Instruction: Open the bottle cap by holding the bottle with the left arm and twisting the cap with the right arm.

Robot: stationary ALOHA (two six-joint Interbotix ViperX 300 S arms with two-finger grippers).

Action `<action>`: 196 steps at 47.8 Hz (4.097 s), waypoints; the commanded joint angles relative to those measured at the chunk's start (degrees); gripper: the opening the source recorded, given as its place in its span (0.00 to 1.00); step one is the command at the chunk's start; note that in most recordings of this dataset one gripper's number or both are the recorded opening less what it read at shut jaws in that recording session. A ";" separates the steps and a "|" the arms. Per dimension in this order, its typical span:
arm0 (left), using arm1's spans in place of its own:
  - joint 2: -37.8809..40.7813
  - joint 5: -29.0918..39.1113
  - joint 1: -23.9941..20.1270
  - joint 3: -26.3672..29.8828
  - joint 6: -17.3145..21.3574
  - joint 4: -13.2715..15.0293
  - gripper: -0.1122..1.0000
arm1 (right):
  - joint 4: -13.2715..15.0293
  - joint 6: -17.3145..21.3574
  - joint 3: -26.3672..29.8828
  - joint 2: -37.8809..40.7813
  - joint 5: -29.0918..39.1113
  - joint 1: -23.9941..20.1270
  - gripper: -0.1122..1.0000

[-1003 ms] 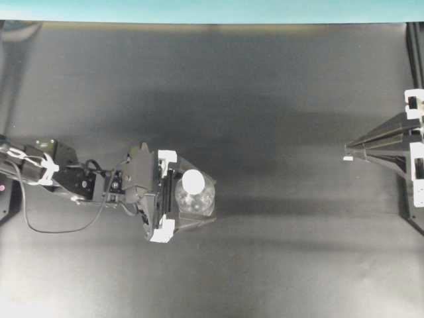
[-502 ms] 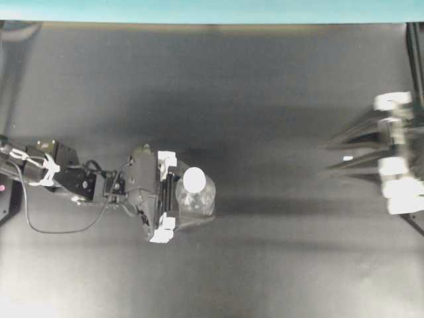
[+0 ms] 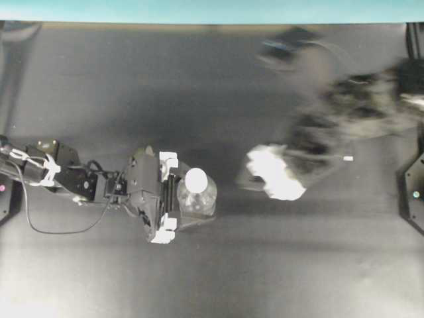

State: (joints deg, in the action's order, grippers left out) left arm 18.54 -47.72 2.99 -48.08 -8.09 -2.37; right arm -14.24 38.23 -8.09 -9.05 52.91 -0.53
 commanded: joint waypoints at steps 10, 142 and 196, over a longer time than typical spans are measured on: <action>0.18 0.26 0.53 0.35 -0.18 -0.18 0.82 | 0.44 2.90 16.88 13.10 11.60 -0.26 0.81; 0.09 2.37 1.14 0.35 -0.44 -0.18 0.82 | 13.80 -74.71 33.40 27.95 28.83 -3.96 0.08; 0.00 3.60 1.14 0.00 -0.26 -0.26 0.82 | 13.89 0.44 41.40 27.07 37.71 -4.39 0.82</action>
State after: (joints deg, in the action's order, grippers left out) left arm 18.28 -44.82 3.34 -47.72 -7.91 -2.37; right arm -0.44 35.07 31.99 18.46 90.26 -5.36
